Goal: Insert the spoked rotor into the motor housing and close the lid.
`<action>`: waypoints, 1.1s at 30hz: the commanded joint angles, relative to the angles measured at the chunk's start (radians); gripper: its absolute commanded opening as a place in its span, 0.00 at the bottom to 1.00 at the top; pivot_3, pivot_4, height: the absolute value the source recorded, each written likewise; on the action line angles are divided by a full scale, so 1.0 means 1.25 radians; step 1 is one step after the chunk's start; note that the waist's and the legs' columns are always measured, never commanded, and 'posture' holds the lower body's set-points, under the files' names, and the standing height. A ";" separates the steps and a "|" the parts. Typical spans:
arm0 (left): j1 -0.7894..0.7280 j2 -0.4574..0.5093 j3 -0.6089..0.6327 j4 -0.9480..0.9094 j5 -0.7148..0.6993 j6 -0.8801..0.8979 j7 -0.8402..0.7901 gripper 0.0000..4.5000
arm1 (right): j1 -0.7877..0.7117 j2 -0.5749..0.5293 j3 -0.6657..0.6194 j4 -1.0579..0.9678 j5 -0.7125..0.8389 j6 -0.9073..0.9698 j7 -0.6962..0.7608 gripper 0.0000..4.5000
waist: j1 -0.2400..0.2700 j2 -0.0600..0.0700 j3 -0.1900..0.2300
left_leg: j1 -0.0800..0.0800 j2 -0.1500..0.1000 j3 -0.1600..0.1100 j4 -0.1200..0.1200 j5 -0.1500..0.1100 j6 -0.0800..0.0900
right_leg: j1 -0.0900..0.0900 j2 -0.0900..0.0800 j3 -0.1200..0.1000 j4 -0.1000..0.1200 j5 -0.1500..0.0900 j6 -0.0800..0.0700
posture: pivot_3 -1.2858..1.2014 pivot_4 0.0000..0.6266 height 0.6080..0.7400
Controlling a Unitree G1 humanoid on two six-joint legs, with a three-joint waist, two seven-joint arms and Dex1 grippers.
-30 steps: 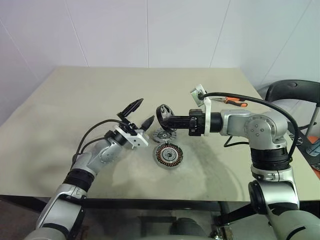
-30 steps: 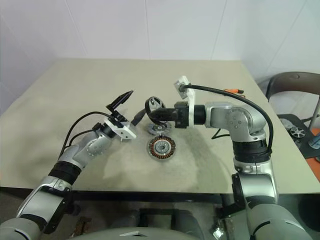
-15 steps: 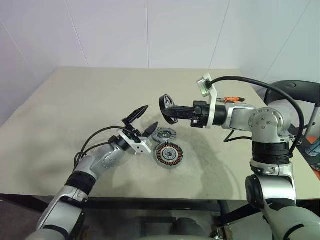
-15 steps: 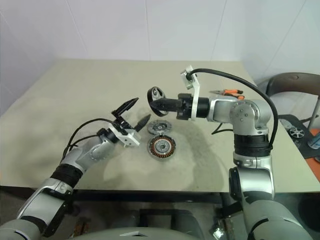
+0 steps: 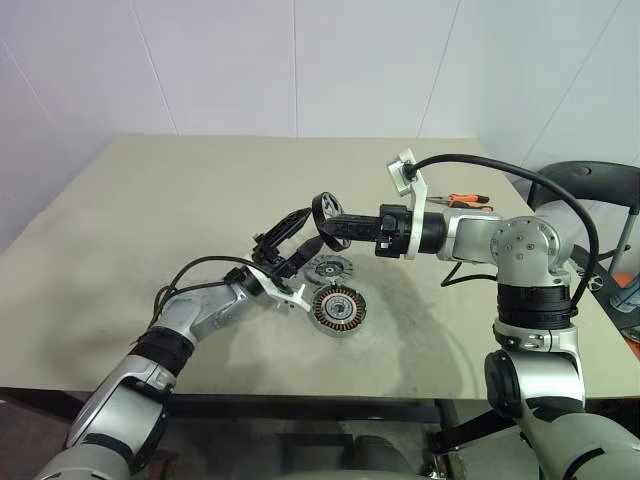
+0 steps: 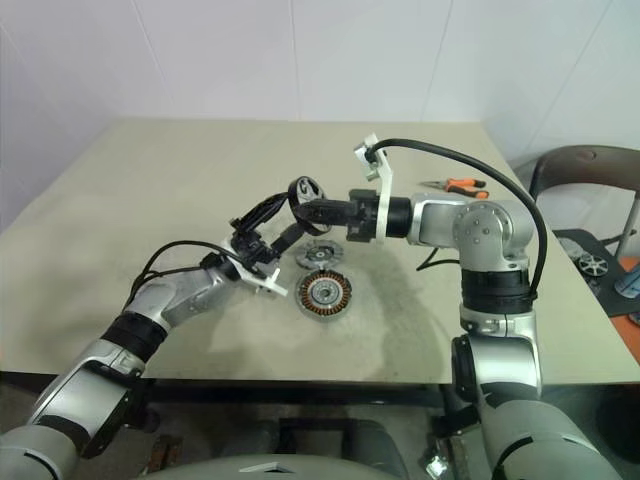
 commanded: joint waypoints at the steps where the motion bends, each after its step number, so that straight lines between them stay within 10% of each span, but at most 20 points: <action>1: 0.000 0.009 0.008 -0.025 -0.019 0.012 0.014 0.65 | -0.022 -0.007 -0.001 -0.015 0.010 -0.010 0.006 0.00 | 0.000 0.000 0.000 | 0.000 0.000 0.000 0.000 0.000 0.000 | 0.000 0.000 0.000 0.000 0.000 0.000 | 0.52 0.00 1.00; 6: -0.012 0.004 0.014 -0.036 -0.024 0.034 0.012 0.28 | -0.025 -0.008 0.005 -0.011 0.005 -0.015 0.009 0.00 | 0.001 0.000 0.000 | 0.000 0.000 0.000 0.000 0.000 0.000 | 0.000 0.000 0.000 0.000 0.000 0.000 | 0.52 0.00 1.00; 33: -0.029 -0.043 -0.008 -0.001 -0.022 0.082 0.036 0.28 | -0.011 -0.035 0.056 -0.035 -0.012 -0.043 0.022 0.00 | 0.001 0.000 0.000 | 0.000 0.000 0.000 0.001 0.000 0.000 | 0.000 0.000 0.000 0.000 0.000 0.000 | 0.52 0.00 1.00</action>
